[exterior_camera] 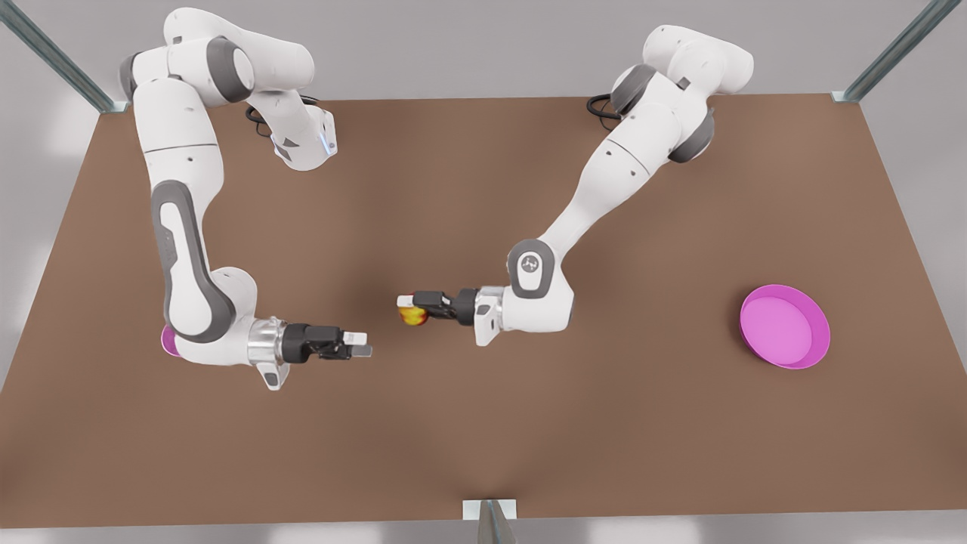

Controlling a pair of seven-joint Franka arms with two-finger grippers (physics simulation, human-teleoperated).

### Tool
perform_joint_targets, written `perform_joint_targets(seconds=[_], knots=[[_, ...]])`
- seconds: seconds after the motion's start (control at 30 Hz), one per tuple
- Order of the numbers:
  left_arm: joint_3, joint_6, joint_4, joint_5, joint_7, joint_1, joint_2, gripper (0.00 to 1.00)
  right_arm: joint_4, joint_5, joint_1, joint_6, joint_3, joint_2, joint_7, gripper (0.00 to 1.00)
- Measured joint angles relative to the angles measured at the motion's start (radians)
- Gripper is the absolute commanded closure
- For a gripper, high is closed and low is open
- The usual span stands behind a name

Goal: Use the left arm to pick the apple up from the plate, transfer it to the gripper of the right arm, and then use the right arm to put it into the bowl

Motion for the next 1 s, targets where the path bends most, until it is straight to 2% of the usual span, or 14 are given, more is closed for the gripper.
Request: perform_joint_targets(seconds=[0.2,0.43,0.67,1.0], knots=[[-0.002,0.018,0.005,-0.006,0.168,0.011,0.014,0.35,0.049,-0.111,-0.001,0.022,-0.003,0.0,0.014,0.0],[0.001,0.025,-0.006,-0.01,0.378,0.01,0.02,0.35,0.141,-0.313,0.031,0.023,0.002,0.0,0.222,0.0],[0.0,0.021,-0.009,-0.009,0.619,0.007,0.019,0.39,0.143,-0.386,0.029,-0.004,-0.002,0.003,0.4,0.0],[-0.015,-0.004,-0.009,-0.011,0.944,0.009,0.018,0.42,0.121,-0.388,-0.011,-0.056,0.01,-0.002,0.457,0.0]])
